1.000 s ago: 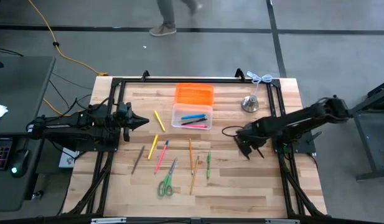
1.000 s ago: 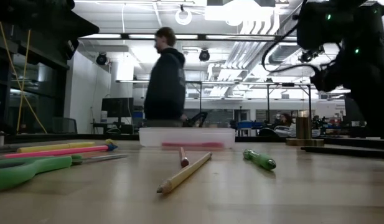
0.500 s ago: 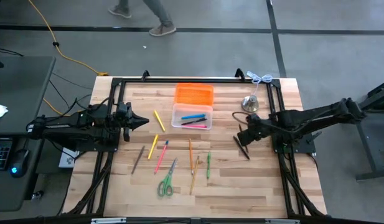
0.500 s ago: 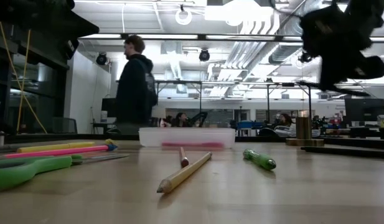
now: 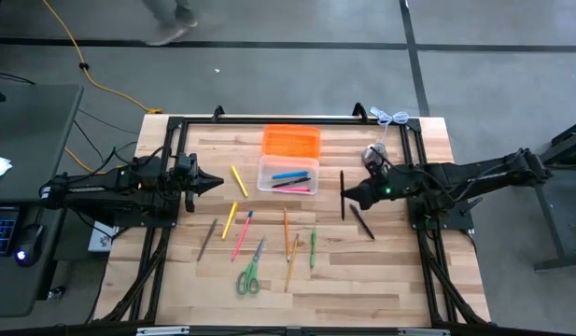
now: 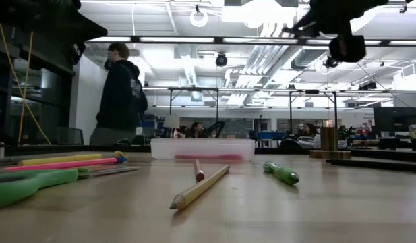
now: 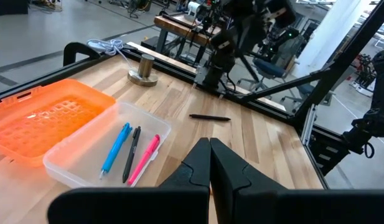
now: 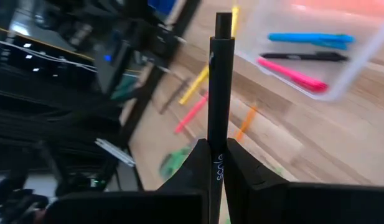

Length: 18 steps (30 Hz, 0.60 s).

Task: Pick & place school supplies into a supply box
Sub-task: Put the black pen into the transparent supply box

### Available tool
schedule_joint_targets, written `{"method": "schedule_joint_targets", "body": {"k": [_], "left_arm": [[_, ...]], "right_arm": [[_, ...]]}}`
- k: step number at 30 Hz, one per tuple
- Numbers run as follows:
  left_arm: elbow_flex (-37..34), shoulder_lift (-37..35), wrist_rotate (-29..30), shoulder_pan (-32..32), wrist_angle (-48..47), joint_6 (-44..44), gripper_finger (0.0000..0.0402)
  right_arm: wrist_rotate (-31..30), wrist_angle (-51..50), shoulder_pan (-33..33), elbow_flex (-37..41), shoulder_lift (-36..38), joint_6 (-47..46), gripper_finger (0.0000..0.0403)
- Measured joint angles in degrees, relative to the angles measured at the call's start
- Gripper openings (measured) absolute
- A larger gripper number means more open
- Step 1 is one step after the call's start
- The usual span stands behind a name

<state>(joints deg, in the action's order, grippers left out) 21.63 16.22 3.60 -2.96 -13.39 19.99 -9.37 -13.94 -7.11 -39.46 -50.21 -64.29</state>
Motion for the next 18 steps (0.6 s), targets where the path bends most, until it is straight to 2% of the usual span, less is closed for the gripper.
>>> {"method": "schedule_joint_targets", "body": {"k": [5,18], "left_arm": [[0.0,0.0,0.0,0.0,0.0,0.0,0.0033],[0.0,0.0,0.0,0.0,0.0,0.0,0.0033]], "right_arm": [[0.3,3.7,0.0,0.0,0.0,0.4,0.0006],[-1.3,5.8,0.0,0.0,-0.1,1.8,0.0003]]}}
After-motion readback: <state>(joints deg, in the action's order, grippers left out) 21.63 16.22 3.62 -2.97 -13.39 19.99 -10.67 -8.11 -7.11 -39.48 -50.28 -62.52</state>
